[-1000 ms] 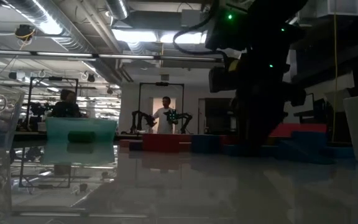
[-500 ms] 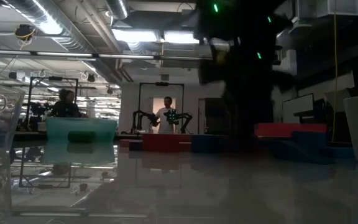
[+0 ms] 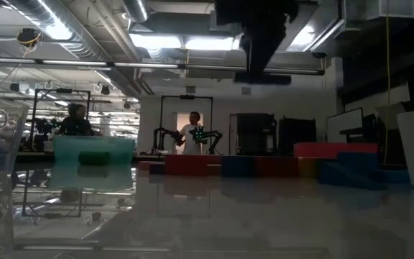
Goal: Sort blocks
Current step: Put the blue block into the pink bin
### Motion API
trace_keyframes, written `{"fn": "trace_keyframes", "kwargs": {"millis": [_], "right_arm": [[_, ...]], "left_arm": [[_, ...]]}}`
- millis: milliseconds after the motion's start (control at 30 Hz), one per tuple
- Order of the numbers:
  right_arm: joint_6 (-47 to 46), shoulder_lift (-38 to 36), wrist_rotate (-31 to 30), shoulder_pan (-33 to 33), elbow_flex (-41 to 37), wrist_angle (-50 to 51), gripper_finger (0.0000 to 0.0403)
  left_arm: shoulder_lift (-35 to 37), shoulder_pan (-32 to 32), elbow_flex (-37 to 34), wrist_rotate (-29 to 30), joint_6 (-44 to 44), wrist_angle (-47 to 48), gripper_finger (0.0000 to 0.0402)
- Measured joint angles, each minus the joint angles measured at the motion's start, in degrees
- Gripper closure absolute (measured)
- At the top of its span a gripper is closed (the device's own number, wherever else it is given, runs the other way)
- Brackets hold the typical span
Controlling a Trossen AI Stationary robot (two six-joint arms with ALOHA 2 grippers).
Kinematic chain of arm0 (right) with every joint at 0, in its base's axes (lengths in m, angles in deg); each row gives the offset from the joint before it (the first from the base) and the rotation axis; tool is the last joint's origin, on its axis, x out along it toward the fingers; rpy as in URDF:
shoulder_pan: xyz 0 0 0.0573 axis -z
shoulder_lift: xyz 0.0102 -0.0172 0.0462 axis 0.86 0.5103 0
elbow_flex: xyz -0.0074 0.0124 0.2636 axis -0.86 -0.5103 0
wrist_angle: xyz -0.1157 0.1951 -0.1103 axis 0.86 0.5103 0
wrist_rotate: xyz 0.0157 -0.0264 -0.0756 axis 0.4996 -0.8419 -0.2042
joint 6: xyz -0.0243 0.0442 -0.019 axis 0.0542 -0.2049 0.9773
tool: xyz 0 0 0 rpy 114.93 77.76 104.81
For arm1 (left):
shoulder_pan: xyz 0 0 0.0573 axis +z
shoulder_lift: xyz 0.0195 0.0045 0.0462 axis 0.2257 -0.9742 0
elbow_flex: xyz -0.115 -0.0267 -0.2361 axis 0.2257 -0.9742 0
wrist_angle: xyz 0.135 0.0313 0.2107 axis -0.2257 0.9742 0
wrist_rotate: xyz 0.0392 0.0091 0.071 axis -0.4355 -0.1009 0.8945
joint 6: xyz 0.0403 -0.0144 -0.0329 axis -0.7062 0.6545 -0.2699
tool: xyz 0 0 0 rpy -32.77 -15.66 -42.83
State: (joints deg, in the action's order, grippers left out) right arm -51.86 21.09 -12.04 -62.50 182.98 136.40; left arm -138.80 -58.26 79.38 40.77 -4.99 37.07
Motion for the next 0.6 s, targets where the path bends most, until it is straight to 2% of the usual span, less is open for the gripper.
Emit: {"fn": "trace_keyframes", "kwargs": {"millis": [133,300,600], "right_arm": [[2.42,-0.07,-3.34,4.42,5.88,8.47,0.0275],[3.95,-0.07,-8.36,12.02,7.75,19.6,0.0264],[7.35,-1.06,-8.36,31.13,1.36,19.72,0.0269]], "left_arm": [[4.19,2.56,0.02,8.12,-1.81,-0.04,0.0247],[7.72,7.32,0.02,20.07,-5.25,-0.06,0.0247],[8.26,16.35,0.04,33.37,-14.05,-0.73,0.0247]]}}
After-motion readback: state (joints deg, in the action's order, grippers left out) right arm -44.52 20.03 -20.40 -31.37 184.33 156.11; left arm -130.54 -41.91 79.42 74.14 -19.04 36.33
